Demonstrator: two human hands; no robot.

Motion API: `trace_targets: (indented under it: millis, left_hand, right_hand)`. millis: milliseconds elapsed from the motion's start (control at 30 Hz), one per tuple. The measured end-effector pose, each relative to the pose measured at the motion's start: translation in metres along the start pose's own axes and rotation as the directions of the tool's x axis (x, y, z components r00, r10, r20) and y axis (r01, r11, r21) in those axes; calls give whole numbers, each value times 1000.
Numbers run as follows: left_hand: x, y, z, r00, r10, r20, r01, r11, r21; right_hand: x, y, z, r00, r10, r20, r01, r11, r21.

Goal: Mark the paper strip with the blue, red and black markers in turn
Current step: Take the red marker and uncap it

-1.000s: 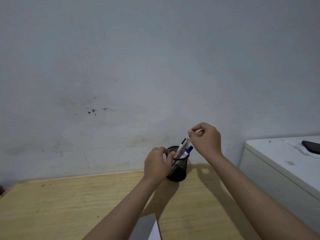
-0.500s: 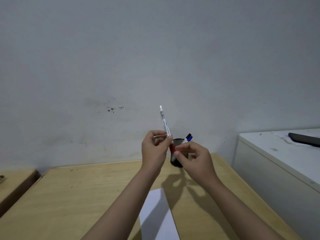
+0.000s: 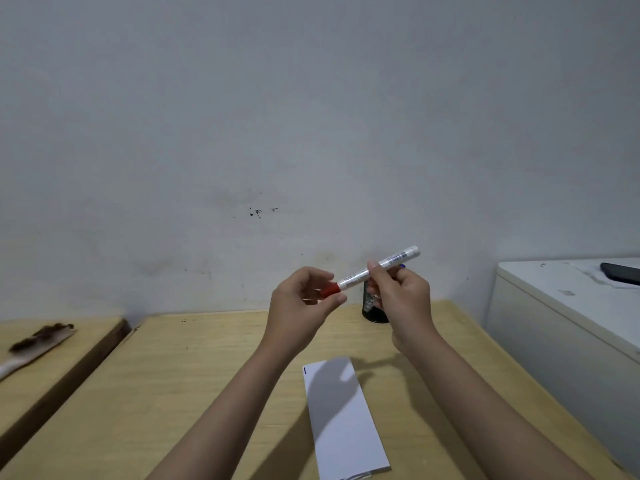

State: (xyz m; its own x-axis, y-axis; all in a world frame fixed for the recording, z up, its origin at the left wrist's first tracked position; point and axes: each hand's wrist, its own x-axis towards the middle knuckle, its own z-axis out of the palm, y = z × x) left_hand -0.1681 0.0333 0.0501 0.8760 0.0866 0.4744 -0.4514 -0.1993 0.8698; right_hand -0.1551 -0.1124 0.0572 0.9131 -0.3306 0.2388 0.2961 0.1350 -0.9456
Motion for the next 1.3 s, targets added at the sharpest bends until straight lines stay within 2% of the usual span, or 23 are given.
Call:
trace_targets:
  millis: [100, 200, 267, 433, 633, 800, 900, 1000, 1100, 1300]
  left_hand:
    - [-3, 0, -11, 1000, -1, -10, 1, 1000, 11]
    - [-6, 5, -15, 999, 36, 38, -35, 999, -12]
    - [-8, 8, -16, 995, 69, 65, -70, 997, 9]
    - [-8, 5, -23, 988, 53, 148, -63, 996, 63]
    - [-3, -6, -30, 972, -3, 237, 11, 999, -30]
    - [4, -38, -49, 971, -136, 197, 152, 986, -70]
    - [11, -61, -54, 956, -219, 193, 202, 974, 102]
    - [20, -82, -47, 937, -316, 149, 267, 922, 279]
    - [28, -100, -35, 908, -388, 161, 292, 858, 422]
    - [34, -133, -18, 846, -508, 160, 341, 748, 570]
  right_hand:
    - [-6, -3, 3, 998, -10, 61, 8, 999, 37]
    - [-14, -4, 10, 964, -8, 267, -1, 999, 32]
    - [-16, -2, 14, 938, -50, 344, 48, 999, 17]
    - [-14, 6, 14, 908, -166, 384, 156, 986, 56]
    - [-15, 14, 14, 872, -256, 417, 251, 966, 68]
    - [-3, 12, 1, 884, -261, 387, 235, 965, 115]
    - [4, 21, -5, 889, -235, 394, 214, 972, 98]
    - [2, 33, -7, 898, -213, 384, 202, 977, 69]
    - [2, 45, -10, 901, -181, 395, 181, 983, 38]
    - [3, 67, -18, 913, -113, 391, 135, 990, -30]
